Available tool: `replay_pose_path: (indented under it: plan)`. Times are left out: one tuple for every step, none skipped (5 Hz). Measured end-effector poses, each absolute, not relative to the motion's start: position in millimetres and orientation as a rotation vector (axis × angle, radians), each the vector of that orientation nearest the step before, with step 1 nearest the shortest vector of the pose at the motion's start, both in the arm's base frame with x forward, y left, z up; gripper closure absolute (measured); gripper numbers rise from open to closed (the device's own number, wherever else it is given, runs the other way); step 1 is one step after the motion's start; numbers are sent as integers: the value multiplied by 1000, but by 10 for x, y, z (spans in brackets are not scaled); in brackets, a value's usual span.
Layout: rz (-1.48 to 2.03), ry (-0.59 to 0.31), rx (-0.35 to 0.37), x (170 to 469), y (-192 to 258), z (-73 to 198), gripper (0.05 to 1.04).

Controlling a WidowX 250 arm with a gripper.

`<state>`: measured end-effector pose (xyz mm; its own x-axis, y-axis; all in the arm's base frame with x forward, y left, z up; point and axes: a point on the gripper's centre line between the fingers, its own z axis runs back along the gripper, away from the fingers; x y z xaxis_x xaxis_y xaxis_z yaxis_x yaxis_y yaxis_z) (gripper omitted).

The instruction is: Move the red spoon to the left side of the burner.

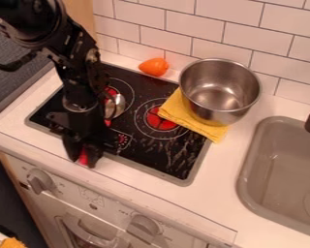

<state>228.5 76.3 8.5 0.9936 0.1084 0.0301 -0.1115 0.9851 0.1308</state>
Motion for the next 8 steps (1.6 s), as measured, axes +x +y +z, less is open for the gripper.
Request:
replay_pose_path:
  plan:
    - [78,-123,115,2409,764,418,702]
    - [111,-196,116,2474,1020,693,702]
    - [149,-220,127,2480,1332,782,703]
    - [145,-169,107,2427,1606,590,704]
    - [83,-143,89,2417,1713,419,704]
    - [38,-111,82,2388,1751,249,704]
    - [27,-86,91,2384,1787,130,627]
    - [13,-82,111,2418,1821,106,316]
